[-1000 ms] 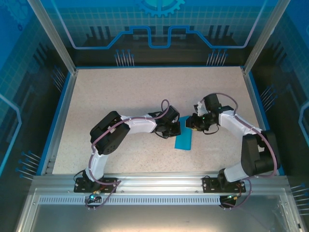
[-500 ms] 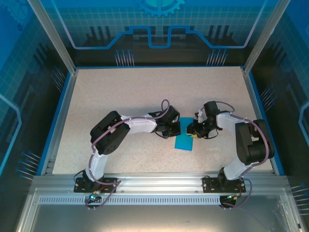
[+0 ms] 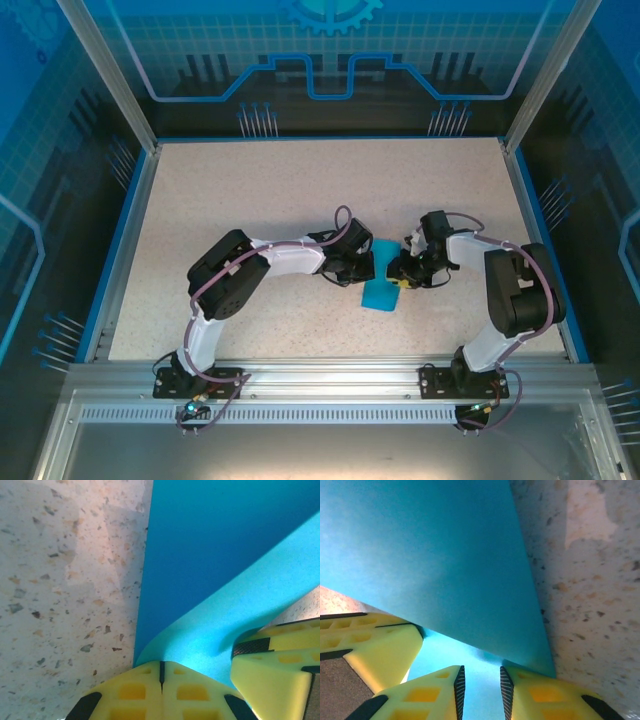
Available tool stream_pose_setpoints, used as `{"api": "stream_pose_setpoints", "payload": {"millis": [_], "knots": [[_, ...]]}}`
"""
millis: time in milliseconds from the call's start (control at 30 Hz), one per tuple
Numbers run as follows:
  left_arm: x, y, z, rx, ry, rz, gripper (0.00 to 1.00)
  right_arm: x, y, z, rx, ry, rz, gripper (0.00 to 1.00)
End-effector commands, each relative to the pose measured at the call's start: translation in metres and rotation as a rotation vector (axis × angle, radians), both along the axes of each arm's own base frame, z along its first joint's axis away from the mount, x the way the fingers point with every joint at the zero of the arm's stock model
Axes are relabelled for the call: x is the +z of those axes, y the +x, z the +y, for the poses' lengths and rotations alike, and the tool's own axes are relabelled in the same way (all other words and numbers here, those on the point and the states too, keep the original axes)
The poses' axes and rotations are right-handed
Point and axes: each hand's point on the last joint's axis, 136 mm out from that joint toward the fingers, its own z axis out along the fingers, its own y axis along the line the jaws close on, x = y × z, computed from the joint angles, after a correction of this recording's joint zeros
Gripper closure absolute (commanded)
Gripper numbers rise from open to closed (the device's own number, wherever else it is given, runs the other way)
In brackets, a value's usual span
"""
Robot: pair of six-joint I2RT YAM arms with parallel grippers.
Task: Fold a paper plane with a square sheet of paper (pick it up from the middle)
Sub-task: Fold the square sheet of paper in half at the center of the table.
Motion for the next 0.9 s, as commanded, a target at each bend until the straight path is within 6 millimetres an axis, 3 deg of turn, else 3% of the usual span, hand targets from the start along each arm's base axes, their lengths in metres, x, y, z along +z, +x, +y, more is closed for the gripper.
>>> {"api": "stream_pose_setpoints", "payload": {"millis": [0,100,233,667,767,867], "knots": [[-0.026,-0.017,0.01,-0.028,0.082,0.072,1.0,0.011,0.002,-0.009,-0.027,-0.062,-0.015,0.7],[-0.025,-0.017,0.011,-0.03,0.083,0.071,1.0,0.031,0.004,-0.001,-0.036,-0.002,-0.081,0.69],[-0.025,-0.016,0.01,-0.031,0.082,0.069,1.0,0.04,-0.002,0.008,-0.048,0.035,-0.116,0.68],[-0.024,-0.016,0.009,-0.037,0.081,0.068,1.0,-0.021,-0.036,-0.005,-0.16,-0.046,0.051,0.7],[-0.024,-0.017,0.009,-0.038,0.083,0.07,1.0,-0.017,-0.037,-0.007,-0.167,-0.057,0.032,0.7],[-0.024,-0.017,0.009,-0.038,0.083,0.069,1.0,0.0,-0.033,-0.009,-0.163,-0.064,-0.026,0.69]]}}
